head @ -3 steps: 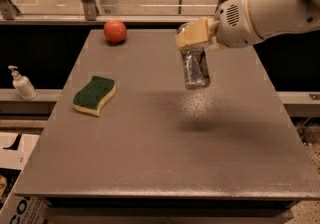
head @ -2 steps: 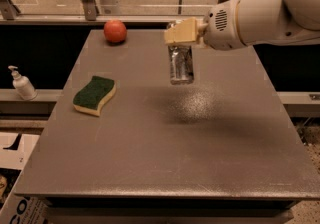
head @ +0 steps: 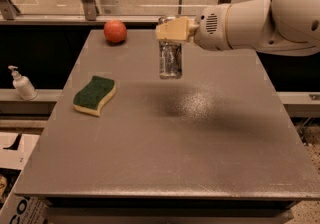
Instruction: Place redbull can upright
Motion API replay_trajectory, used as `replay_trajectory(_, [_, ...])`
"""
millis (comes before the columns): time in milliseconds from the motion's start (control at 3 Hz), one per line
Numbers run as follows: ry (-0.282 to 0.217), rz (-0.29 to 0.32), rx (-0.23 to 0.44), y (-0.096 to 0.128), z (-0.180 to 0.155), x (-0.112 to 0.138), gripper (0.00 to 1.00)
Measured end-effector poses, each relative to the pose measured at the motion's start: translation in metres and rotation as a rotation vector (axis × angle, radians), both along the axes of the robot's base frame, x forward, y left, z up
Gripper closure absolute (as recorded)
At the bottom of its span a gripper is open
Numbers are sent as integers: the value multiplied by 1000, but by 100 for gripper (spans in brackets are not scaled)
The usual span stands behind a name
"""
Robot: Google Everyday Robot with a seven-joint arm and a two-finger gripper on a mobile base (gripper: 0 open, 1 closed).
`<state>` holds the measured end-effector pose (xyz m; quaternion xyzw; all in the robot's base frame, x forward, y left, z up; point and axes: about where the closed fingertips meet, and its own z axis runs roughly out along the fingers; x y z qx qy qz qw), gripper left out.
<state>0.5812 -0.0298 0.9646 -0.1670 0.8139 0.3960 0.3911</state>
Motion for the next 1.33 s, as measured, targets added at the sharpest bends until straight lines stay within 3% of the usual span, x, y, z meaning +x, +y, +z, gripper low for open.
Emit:
replay_trajectory(333, [-43,-4,24,-2,-7,6,100])
replay_trajectory(667, [-134,-10,96,-7,-14,20,100])
replay_trajectory(1333, [-406,29,168,-14,-11,35,100])
